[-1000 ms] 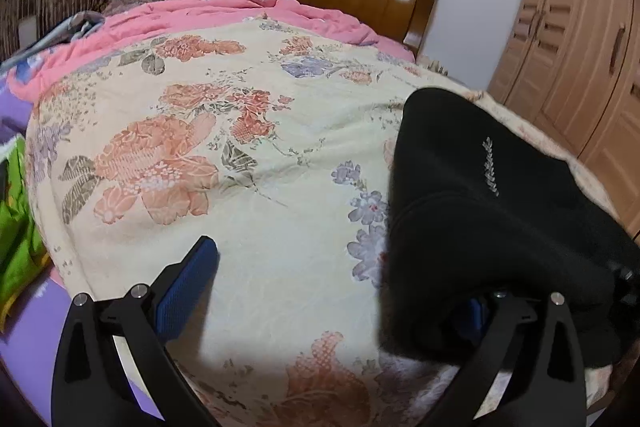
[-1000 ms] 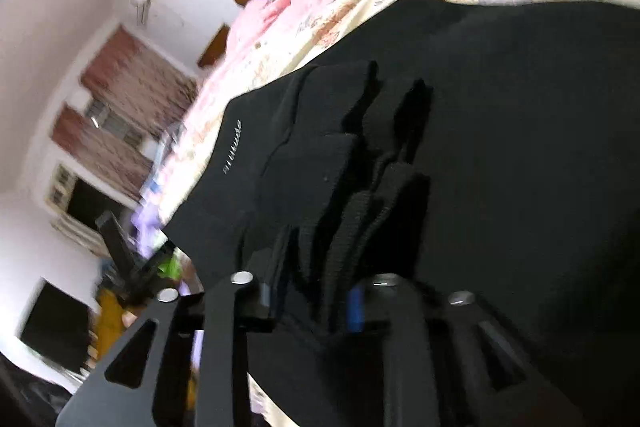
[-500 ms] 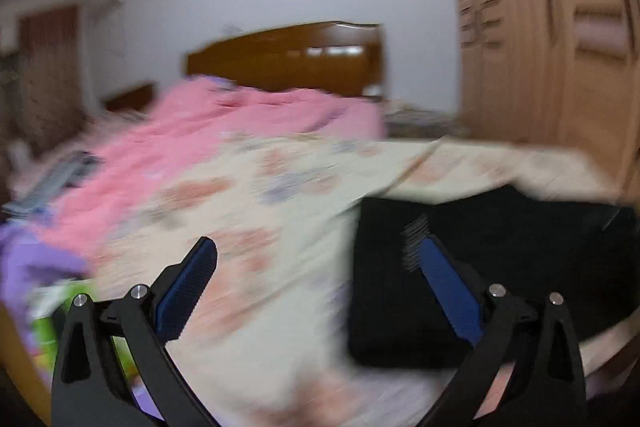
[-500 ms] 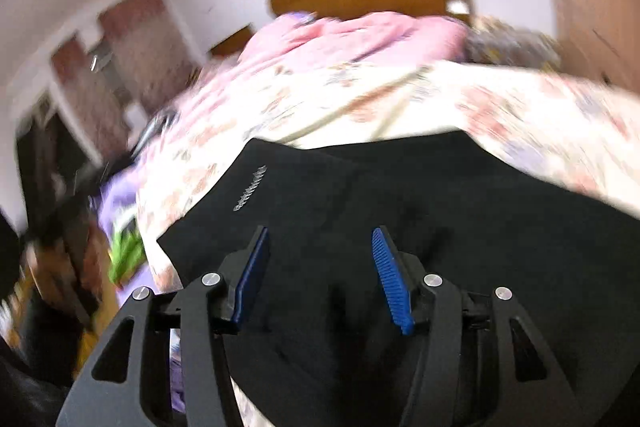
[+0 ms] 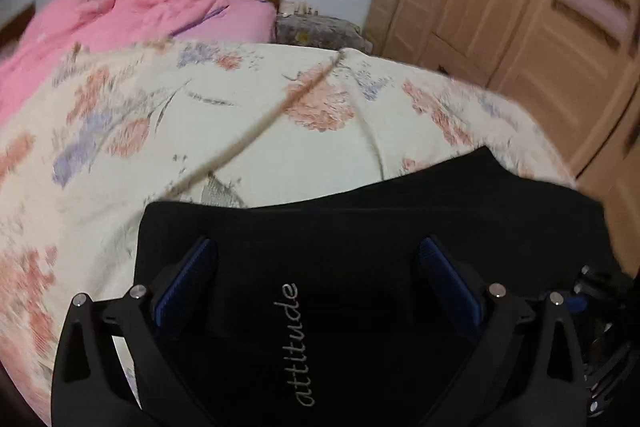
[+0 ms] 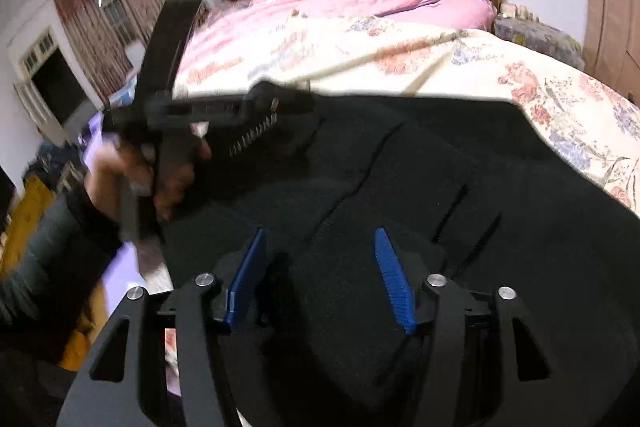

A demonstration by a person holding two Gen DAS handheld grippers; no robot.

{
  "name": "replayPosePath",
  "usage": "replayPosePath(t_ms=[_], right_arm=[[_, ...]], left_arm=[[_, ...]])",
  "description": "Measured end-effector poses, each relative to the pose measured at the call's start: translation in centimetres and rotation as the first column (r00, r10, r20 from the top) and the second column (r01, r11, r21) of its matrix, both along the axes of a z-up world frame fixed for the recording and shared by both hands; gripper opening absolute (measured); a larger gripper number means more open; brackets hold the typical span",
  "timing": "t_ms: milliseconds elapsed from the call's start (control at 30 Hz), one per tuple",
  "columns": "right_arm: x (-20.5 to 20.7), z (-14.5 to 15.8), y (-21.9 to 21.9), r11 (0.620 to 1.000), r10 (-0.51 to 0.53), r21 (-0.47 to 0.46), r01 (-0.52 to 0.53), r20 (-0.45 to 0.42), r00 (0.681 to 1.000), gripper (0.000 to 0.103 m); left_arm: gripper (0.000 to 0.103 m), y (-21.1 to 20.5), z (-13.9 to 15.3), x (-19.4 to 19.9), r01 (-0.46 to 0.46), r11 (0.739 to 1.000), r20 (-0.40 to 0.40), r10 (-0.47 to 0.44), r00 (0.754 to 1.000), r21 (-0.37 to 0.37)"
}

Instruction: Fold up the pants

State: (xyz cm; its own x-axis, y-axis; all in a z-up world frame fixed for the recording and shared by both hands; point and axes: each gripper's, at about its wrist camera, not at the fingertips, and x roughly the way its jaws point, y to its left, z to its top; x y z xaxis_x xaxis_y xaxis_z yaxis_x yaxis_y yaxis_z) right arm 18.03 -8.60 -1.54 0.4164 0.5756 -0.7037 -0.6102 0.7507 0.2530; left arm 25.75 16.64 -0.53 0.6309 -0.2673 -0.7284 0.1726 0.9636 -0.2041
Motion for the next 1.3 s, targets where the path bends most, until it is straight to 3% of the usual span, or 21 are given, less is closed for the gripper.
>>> replayPosePath(t_ms=[133,233,300,500,633,733,833,933,1100,1200,1300], right_arm=[[2.3,1.4,0.0,0.997,-0.054,-0.042,0.058,0.100,0.994,0.071],[5.6,-2.5,0.8,0.987,-0.078,-0.142,0.075,-0.013,0.997,0.080],[6.5,-2.8,-0.4,0.995,-0.085,-0.049,0.082,-0.065,0.994,0.081],[8.8,-1.2,-2.6,0.974,-0.223,-0.049,0.221,-0.035,0.974,0.087],[12.3,-3.7,-3.5,0.950,-0.297,-0.126,0.286,-0.078,0.952,0.089],[12.3,-3.8,-3.0,0.948,-0.291,-0.139,0.285,-0.026,0.956,0.091],[12.3,-3.9,-3.7,0.952,-0.291,-0.112,0.285,-0.046,0.956,0.091],[10.5,-2.3,-5.1,0.936,-0.350,-0.079,0.344,-0.071,0.934,0.091],[3.5,-0.1,-5.5,0.950,-0.310,-0.043,0.308,-0.042,0.950,0.091],[-0.5,-0.8,-5.7,0.957,-0.275,-0.101,0.272,-0.018,0.961,0.091],[-2.4,-2.3,-6.9,0.937,-0.296,-0.193,0.290,-0.006,0.955,0.092]], left_arm=[[0.101,0.2,0.0,-0.3,-0.019,0.999,0.021,0.019,1.000,-0.026],[0.101,-0.6,-0.2,-0.1,-0.023,0.999,0.015,0.022,1.000,0.030],[0.101,-1.4,-0.3,0.1,-0.023,0.996,0.008,0.022,1.000,0.084],[0.101,-2.4,-0.6,0.2,-0.028,0.983,0.003,0.028,1.000,0.182],[0.101,-2.4,-0.7,0.2,-0.028,0.983,0.004,0.027,1.000,0.181],[0.101,-2.3,-0.7,0.2,-0.027,0.984,0.003,0.027,1.000,0.178],[0.101,-2.3,-0.7,0.2,-0.027,0.984,0.003,0.026,1.000,0.178],[0.101,-2.3,-0.6,0.3,-0.027,0.985,0.004,0.027,1.000,0.172],[0.101,-2.3,-0.7,0.4,-0.028,0.983,0.002,0.028,1.000,0.184],[0.101,-2.5,-0.7,0.4,-0.031,0.980,0.001,0.031,1.000,0.197],[0.101,-2.6,-0.7,0.3,-0.036,0.977,0.003,0.036,0.999,0.209]])
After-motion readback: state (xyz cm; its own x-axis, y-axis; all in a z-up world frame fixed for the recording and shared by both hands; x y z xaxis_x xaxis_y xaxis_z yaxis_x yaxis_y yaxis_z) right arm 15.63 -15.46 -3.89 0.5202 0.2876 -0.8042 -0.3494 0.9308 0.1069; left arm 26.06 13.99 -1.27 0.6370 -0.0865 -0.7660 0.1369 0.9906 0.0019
